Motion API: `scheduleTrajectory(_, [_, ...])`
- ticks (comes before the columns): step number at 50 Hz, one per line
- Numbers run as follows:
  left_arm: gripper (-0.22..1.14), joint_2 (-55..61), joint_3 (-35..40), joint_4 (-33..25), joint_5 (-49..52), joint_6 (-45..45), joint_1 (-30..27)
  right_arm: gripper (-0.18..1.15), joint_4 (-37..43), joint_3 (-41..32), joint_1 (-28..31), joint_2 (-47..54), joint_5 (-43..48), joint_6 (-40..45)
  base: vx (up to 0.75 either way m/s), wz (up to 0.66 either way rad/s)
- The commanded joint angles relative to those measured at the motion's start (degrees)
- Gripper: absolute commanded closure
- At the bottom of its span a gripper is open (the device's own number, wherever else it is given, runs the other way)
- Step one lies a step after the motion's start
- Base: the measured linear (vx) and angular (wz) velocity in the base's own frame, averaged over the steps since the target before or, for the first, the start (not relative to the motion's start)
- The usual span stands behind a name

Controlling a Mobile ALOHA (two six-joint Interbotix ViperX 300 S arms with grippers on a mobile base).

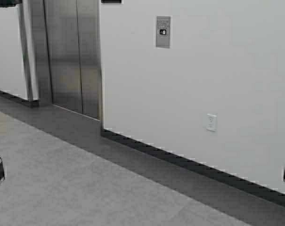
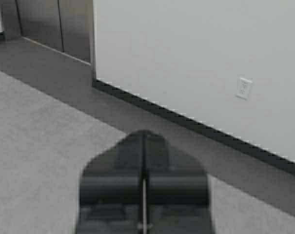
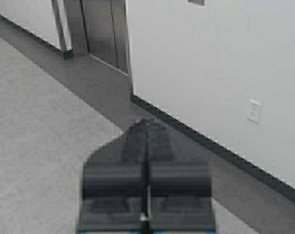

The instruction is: Navigate to elevator, push the call button, then enter the elevator

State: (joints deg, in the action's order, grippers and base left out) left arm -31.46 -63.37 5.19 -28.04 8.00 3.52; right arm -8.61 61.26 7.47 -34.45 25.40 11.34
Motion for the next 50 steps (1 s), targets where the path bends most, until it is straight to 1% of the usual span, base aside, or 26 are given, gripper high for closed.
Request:
scheduleTrajectory(1, [0.89,-2.5,1.5,0.0,-0.4,0.2,0.1,0.92,-0.1,-1.0,-0.1,-0.7,0.3,0.0,0.70,-0.04])
scheduleTrajectory(9, [0.89,-4.3,-0.7,-0.1,-0.4,-0.4,0.1,0.92,-0.1,-1.0,-0.1,0.8,0.3,-0.3,0.72,-0.03])
scheduleTrajectory(23, [0.89,-1.5,0.7,-0.1,-1.0,-0.1,0.1,0.92,-0.4,-2.6,-0.1,1.4,0.3,0.2,0.71,0.01])
scheduleTrajectory(37, [0.89,-1.2,0.6,0.0,-1.4,0.3,0.1,0.92,-0.9,-1.1,-0.1,-0.9,-0.5,-0.2,0.64,0.23])
scheduleTrajectory(50, [0.89,-1.7,0.8,0.0,-2.1,0.2,0.1,0.92,-1.5,-3.2,-0.1,0.4,-2.8,-0.3,0.62,0.22])
